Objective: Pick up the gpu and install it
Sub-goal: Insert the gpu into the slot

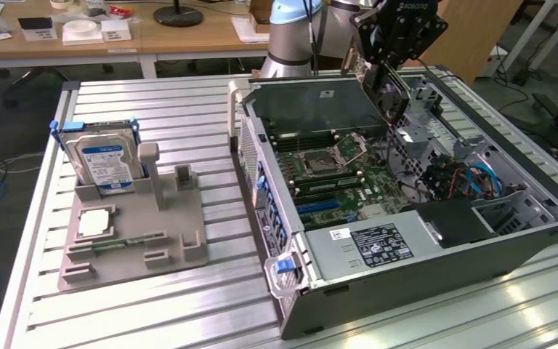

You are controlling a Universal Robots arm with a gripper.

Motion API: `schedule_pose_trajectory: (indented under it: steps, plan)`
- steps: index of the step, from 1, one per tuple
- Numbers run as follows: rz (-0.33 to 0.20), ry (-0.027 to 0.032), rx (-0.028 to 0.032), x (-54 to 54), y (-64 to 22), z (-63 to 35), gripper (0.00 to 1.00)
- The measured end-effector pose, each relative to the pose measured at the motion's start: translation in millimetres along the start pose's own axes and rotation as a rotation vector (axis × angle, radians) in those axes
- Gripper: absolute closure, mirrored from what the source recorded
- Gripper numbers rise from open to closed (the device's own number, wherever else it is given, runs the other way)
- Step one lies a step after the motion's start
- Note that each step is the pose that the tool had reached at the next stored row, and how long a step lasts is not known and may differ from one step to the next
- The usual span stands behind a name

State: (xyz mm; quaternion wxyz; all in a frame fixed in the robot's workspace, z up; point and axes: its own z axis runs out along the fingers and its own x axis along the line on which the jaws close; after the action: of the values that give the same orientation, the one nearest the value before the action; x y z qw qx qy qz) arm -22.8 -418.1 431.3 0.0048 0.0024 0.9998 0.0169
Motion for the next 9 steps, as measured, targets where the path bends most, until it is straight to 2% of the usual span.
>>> schedule_pose_trajectory:
  steps: [4,9]
  plan:
    - [-0.002,0.0000,0.0000,0.0,0.0,0.0,0.73]
    - [-0.040,0.0013,-0.0006,0.0,0.0,0.0,0.73]
